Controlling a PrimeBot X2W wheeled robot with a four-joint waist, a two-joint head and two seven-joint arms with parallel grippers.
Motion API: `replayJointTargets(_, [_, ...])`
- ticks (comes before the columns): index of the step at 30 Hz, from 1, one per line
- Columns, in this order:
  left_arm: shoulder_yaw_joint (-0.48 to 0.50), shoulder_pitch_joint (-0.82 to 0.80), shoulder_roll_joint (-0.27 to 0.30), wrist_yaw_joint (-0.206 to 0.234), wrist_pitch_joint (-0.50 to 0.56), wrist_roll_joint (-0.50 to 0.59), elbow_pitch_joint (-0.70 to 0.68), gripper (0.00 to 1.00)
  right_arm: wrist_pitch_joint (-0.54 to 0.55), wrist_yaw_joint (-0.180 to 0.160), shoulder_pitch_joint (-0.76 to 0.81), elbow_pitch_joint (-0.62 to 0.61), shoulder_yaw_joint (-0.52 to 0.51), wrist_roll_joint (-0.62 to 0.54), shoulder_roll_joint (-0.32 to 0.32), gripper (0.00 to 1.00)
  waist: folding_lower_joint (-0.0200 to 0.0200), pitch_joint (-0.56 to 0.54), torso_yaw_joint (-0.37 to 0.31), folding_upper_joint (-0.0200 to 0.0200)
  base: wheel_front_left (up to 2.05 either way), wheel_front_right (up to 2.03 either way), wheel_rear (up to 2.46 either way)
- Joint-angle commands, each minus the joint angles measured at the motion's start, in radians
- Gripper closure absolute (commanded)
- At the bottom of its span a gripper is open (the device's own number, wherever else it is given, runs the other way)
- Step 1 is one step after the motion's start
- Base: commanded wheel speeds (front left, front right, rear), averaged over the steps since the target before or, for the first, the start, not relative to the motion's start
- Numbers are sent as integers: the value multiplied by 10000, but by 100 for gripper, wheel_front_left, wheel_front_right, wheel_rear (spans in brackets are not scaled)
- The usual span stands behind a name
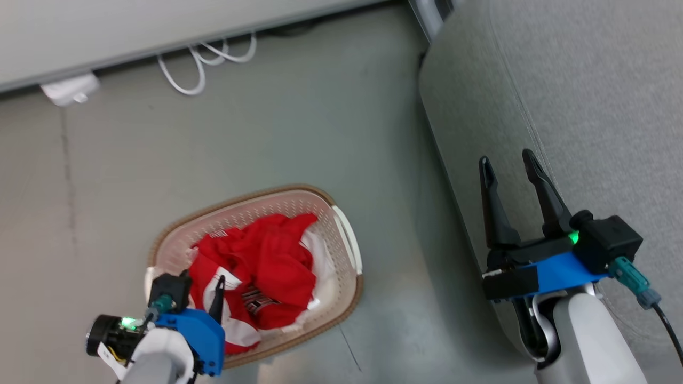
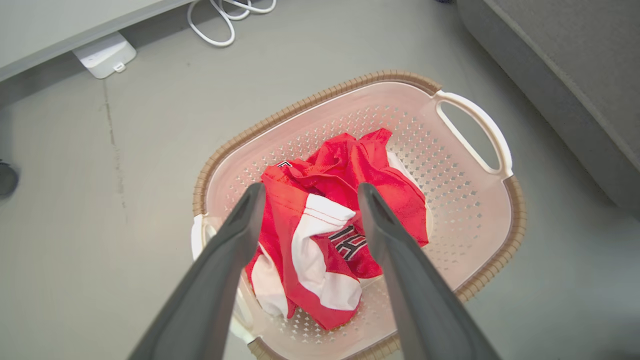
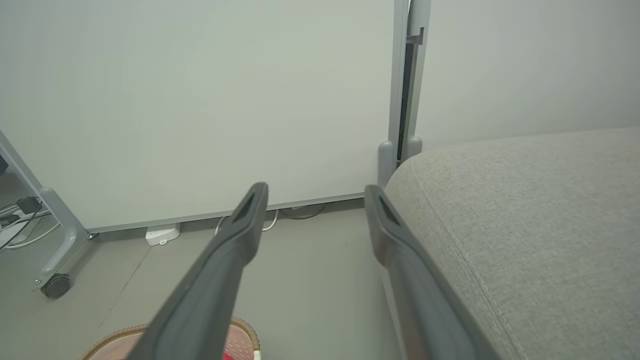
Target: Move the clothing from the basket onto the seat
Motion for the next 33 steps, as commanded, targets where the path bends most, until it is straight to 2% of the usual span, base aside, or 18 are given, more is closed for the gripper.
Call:
replayJointTargets(1, [20,-391,184,24,92,59,181,0,-107,-3,-318,42,80,93,-7,0,-3,1185,-986,-1,0,0,0])
replayJointTargets(6, [118,-973,517,262,612,91,1331,0,-368,-3,-778,353,427,500,-7,0,-3,2035,-1548,-1,0,0,0])
replayJointTargets(16, [496,-1836,1017,1312,977,-31,2589,0,-532,-3,-1319,643,889,1044,-5,0,-3,3002,-2082,-1,0,0,0])
replayJointTargets(22, [645,-2188,1068,1474,1074,-263,2995,1,-531,-3,-1453,482,1124,1222,-7,0,-3,3243,-2141,-1,0,0,0])
replayJointTargets(23, [649,-2240,1076,1474,1058,-273,3033,68,-530,-3,-1452,469,1162,1258,-7,0,-3,3262,-2152,-1,0,0,0])
replayJointTargets(24, [635,-2287,1081,1462,1020,-288,3060,100,-529,-3,-1462,462,1190,1274,-7,0,-3,3277,-2159,-1,0,0,0])
replayJointTargets(33, [426,-2383,928,1298,711,-365,3364,100,-519,-3,-1555,473,1255,1308,-7,0,-3,3234,-2161,-1,0,0,0])
